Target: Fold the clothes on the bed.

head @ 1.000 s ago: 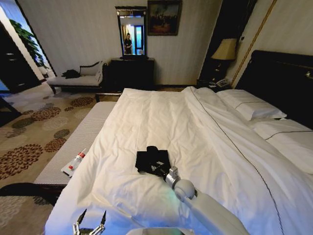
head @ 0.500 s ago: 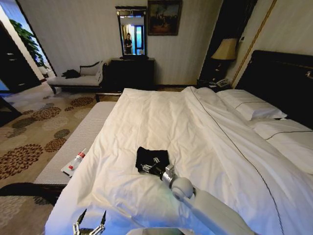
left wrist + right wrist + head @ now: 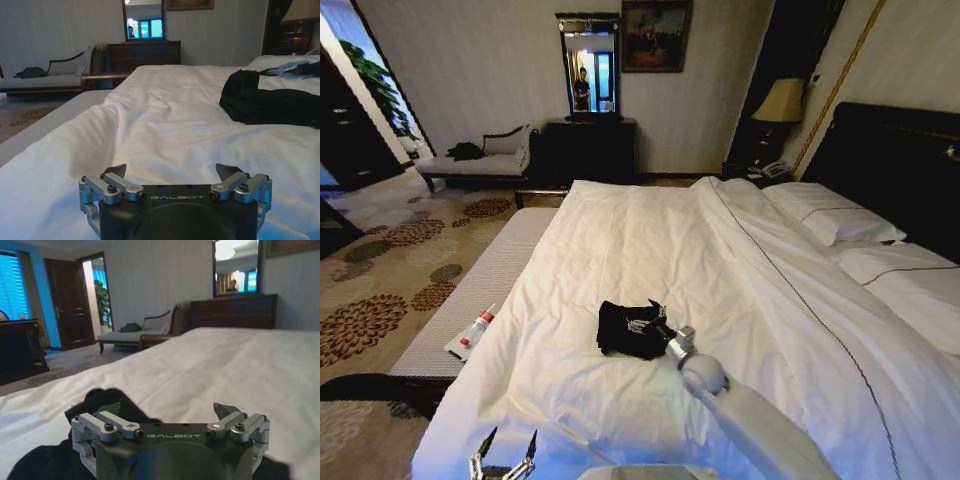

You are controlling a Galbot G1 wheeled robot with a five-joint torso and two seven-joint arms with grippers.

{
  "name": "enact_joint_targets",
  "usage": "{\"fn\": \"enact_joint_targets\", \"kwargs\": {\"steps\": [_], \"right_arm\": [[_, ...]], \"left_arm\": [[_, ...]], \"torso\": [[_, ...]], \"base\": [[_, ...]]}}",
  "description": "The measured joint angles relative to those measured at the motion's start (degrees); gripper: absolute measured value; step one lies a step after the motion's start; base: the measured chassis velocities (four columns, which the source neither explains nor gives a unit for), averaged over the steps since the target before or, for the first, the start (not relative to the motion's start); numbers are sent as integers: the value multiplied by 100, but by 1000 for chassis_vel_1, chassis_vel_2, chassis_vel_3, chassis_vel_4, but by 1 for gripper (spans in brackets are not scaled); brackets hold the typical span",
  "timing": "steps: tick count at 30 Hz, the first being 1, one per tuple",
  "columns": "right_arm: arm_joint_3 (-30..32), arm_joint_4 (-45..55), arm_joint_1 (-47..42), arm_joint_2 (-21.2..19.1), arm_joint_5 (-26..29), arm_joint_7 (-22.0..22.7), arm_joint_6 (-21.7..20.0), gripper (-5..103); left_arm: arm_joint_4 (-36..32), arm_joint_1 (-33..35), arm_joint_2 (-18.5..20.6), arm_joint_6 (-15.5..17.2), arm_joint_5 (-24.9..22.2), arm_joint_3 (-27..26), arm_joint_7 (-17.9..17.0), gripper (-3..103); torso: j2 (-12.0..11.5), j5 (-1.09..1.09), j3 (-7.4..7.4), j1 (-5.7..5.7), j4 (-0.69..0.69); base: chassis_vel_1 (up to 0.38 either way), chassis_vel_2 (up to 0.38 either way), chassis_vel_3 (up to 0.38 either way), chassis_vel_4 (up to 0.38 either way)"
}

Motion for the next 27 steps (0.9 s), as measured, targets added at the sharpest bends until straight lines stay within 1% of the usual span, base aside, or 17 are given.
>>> {"fn": "enact_joint_targets", "kwargs": {"steps": [2,4,5,8,12,20,23,24,25,26,27], "right_arm": [[-19,-44,29,42,0,8,0,100],[-150,-276,187,252,1,48,-4,100],[-150,-276,187,252,1,48,-4,100],[-477,-818,496,595,-98,91,25,100],[-694,-1039,645,750,-131,184,16,100],[-801,-1112,746,726,-162,286,16,100],[-472,-410,573,539,330,760,-203,100],[-472,-410,573,539,330,760,-203,100],[-374,-196,498,460,467,857,-246,100],[-172,106,358,317,591,970,-273,100],[119,366,162,152,600,1010,-269,100]], "left_arm": [[0,0,0,0,0,0,1,100],[0,0,0,0,0,0,0,100],[0,0,0,0,0,0,0,100],[0,0,0,0,0,0,1,100],[0,0,0,0,0,0,0,100],[0,0,0,0,0,0,0,100],[0,0,0,0,0,0,1,100],[0,0,0,0,0,0,1,100],[0,0,0,0,0,0,1,100],[0,0,0,0,0,0,0,100],[0,1,0,0,0,-1,0,100]], "torso": [[0,1,0,0,0],[0,0,0,0,0],[0,0,0,0,0],[0,0,0,0,0],[0,0,0,0,0],[-1,1,0,0,0],[-1,2,0,1,0],[-1,2,0,1,0],[-1,2,0,1,0],[-1,1,0,1,1],[-1,2,0,1,0]], "base": [[0,0,0,0],[0,0,0,0],[0,0,0,0],[0,0,0,0],[0,0,0,0],[0,0,0,0],[0,0,0,0],[0,0,0,0],[0,0,0,0],[0,0,0,0],[0,0,0,0]]}}
